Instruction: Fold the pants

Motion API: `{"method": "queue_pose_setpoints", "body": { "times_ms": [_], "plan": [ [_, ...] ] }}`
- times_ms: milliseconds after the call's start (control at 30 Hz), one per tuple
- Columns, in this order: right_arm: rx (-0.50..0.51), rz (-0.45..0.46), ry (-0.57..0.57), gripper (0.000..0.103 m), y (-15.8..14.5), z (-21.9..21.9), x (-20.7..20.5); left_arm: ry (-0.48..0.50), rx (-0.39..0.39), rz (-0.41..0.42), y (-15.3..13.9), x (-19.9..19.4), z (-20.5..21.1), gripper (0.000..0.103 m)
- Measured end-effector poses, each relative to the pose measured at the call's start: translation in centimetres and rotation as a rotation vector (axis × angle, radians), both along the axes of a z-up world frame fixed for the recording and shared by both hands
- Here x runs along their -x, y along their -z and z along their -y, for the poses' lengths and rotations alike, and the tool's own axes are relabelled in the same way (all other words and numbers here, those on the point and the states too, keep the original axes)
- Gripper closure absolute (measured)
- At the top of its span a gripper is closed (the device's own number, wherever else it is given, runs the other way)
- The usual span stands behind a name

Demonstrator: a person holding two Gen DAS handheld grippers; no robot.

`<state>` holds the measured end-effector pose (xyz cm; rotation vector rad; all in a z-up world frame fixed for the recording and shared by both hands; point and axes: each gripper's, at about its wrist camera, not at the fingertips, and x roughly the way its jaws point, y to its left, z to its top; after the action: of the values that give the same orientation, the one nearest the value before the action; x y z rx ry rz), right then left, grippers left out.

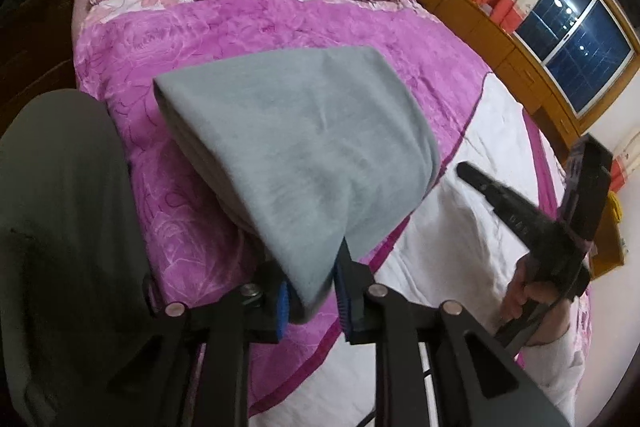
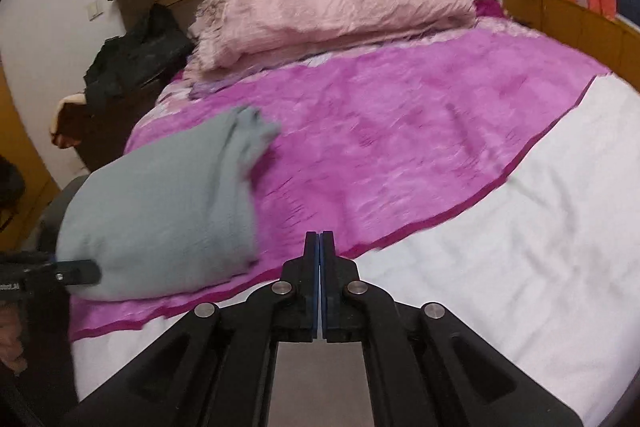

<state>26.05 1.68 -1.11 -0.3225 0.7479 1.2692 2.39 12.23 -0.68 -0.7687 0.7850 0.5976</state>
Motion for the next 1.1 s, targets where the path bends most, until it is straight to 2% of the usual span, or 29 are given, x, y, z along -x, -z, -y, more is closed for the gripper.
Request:
{"method": "queue_pose_setpoints", "body": {
  "times_ms": [67, 133, 167, 200, 233, 267, 300, 333, 367, 400, 467, 533, 600, 700, 733, 800, 833, 867, 933, 967, 1000, 1100],
  "plan": [
    [0.009, -0.088, 0.002, 0.103, 0.6, -0.3, 0.7, 0.001, 0.015, 0.007, -0.1, 0.4, -0.1, 0.082],
    [0.010, -0.209, 0.047, 0.101, 1.4, -0.2, 1.1, 0.018, -0.007, 0.007, -0.9, 0.7, 0.1, 0.082],
    [-0.005, -0.280, 0.075, 0.090, 1.8, 0.0, 1.1, 0.029, -0.029, 0.008, -1.7, 0.9, 0.3, 0.082],
    [-0.025, -0.375, 0.114, 0.082, 2.6, 0.4, 1.0, 0.041, -0.062, 0.009, -2.6, 1.1, 0.6, 0.080],
    [-0.070, -0.534, 0.180, 0.071, 3.7, 1.3, 0.8, 0.054, -0.093, 0.009, -3.3, 1.1, 0.7, 0.074],
    [-0.146, -0.685, 0.242, 0.065, 4.7, 2.4, 0.7, 0.075, -0.142, 0.008, -4.3, 1.0, 0.8, 0.068],
    [-0.212, -0.796, 0.289, 0.061, 5.7, 3.1, 0.7, 0.094, -0.204, 0.006, -5.4, 0.6, 0.9, 0.065],
    [-0.312, -0.932, 0.331, 0.052, 6.7, 4.1, 1.1, 0.111, -0.269, 0.010, -6.4, 0.1, 0.9, 0.060],
    [-0.401, -1.031, 0.372, 0.049, 7.5, 4.8, 1.8, 0.126, -0.326, 0.016, -7.2, -0.3, 1.0, 0.057],
    [-0.433, -1.056, 0.420, 0.049, 7.7, 5.2, 2.7, 0.137, -0.382, 0.022, -7.9, -0.8, 0.9, 0.057],
    [-0.404, -1.027, 0.460, 0.048, 7.2, 4.7, 4.1, 0.161, -0.478, 0.012, -9.0, -2.0, 0.7, 0.057],
    [-0.373, -1.035, 0.479, 0.046, 7.0, 3.9, 5.5, 0.192, -0.518, -0.024, -9.3, -3.1, 0.4, 0.057],
    [-0.351, -1.112, 0.478, 0.046, 7.6, 3.1, 6.8, 0.230, -0.516, -0.061, -9.1, -3.7, 0.1, 0.057],
    [-0.464, -1.232, 0.467, 0.046, 9.1, 3.3, 7.1, 0.424, -0.527, -0.148, -7.4, -4.7, 1.5, 0.052],
    [-0.509, -1.275, 0.475, 0.045, 9.9, 3.5, 6.6, 0.484, -0.557, -0.167, -6.7, -4.7, 2.4, 0.051],
    [-0.521, -1.384, 0.491, 0.045, 11.2, 3.1, 5.2, 0.505, -0.634, -0.212, -5.5, -4.3, 3.6, 0.051],
    [-0.490, -1.409, 0.478, 0.044, 11.2, 2.5, 4.6, 0.495, -0.614, -0.215, -5.1, -4.0, 3.8, 0.048],
    [-0.409, -1.400, 0.430, 0.040, 10.7, 1.2, 3.8, 0.496, -0.563, -0.204, -4.7, -3.8, 3.6, 0.041],
    [-0.326, -1.344, 0.375, 0.040, 9.4, -0.6, 3.2, 0.502, -0.486, -0.185, -4.3, -3.8, 3.3, 0.038],
    [-0.289, -1.306, 0.369, 0.065, 8.7, -1.4, 3.2, 0.508, -0.479, -0.179, -4.3, -3.8, 3.4, 0.037],
    [-0.265, -1.275, 0.379, 0.085, 8.2, -1.8, 3.2, 0.522, -0.488, -0.178, -4.2, -3.7, 3.6, 0.037],
    [-0.296, -1.297, 0.405, 0.089, 7.9, -1.1, 3.7, 0.554, -0.562, -0.202, -3.7, -3.7, 4.5, 0.028]
  ]
}}
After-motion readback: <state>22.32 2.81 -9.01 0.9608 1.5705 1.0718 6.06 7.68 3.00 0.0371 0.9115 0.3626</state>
